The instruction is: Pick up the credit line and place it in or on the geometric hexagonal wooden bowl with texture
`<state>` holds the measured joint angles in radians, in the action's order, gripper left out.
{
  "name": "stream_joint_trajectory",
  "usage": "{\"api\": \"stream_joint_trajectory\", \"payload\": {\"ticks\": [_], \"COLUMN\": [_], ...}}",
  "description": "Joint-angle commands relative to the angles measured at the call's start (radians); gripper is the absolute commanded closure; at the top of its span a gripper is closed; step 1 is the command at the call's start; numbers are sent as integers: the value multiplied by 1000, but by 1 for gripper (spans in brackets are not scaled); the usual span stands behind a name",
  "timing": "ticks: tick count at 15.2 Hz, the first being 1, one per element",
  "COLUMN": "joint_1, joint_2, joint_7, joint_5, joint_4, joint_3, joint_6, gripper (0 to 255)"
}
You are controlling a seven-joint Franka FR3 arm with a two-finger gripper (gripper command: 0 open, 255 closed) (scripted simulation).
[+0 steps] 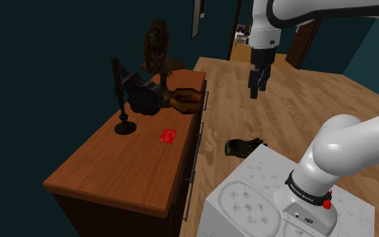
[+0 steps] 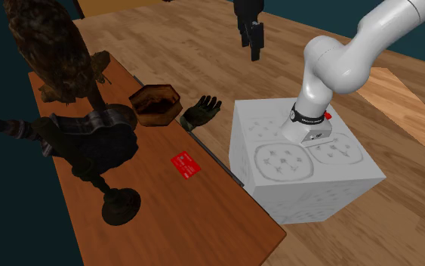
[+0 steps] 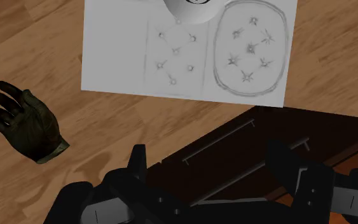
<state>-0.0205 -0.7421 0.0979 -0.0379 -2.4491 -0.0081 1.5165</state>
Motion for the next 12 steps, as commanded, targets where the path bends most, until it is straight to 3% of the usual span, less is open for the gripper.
{"api": "stream_joint_trajectory", "payload": {"ticks": [1,12], "joint_1": [0,1], "joint_2": [0,305], "joint_7": [0,-471], "joint_5": [0,283], "joint_4": [0,73], "joint_3": [0,167], "joint_6": [0,132], "gripper": [0,0]}}
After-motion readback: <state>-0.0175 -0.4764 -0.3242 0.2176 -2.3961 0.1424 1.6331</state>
